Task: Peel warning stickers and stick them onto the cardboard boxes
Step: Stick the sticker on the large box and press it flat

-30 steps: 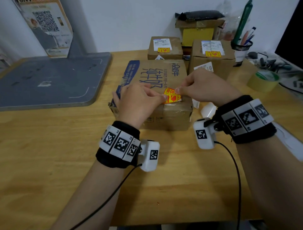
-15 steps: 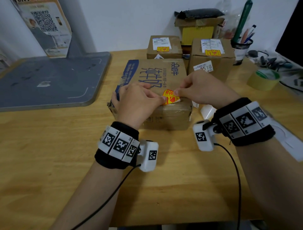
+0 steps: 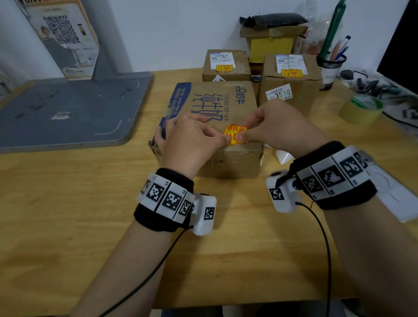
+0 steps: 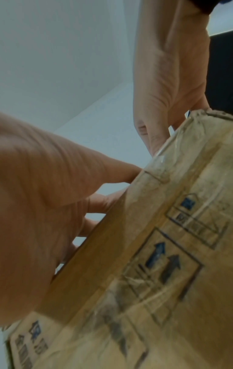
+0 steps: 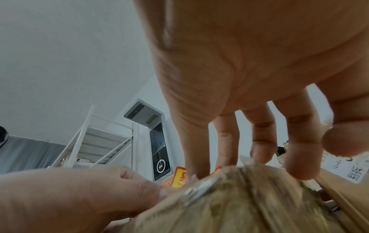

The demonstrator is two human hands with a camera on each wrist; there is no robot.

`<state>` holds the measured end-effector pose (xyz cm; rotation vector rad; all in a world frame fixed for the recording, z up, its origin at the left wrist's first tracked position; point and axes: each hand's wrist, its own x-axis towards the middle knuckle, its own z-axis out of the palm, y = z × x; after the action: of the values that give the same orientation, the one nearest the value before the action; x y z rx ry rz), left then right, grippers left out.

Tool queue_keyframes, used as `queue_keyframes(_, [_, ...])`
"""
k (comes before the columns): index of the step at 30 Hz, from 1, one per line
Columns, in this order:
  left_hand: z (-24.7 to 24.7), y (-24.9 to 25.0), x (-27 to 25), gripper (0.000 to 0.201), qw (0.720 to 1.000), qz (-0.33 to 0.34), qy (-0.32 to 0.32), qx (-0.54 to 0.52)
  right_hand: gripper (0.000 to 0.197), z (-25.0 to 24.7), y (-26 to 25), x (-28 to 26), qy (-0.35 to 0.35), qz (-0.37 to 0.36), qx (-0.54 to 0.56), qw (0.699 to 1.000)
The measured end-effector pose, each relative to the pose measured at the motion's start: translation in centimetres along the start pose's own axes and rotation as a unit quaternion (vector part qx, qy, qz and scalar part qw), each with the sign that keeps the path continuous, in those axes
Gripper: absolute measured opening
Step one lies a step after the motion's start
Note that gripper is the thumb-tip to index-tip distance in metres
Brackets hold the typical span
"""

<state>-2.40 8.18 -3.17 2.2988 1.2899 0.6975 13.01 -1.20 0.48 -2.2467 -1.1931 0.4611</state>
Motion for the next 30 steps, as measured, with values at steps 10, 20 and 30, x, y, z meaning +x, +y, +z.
queue_keyframes(10, [-0.1,0.2,-0.3,0.022,1.0,0.002,0.009,0.001,0.09,0.6,0.4,-1.6,0.048,-0.028,-0.02,0.998])
queue_keyframes(20, [0.0,-0.7,0.3,0.043,0.999,-0.007,0.046,-0.006,0.022,2.1,1.9,-1.9,0.058,-0.233,-0.037,0.97])
queue_keyframes(30, [0.2,-1.5,0.9,0.014,0.999,-0.023,0.021,-0.027,0.039,2.1,1.2,-3.5,-0.022,-0.151,-0.066,0.986])
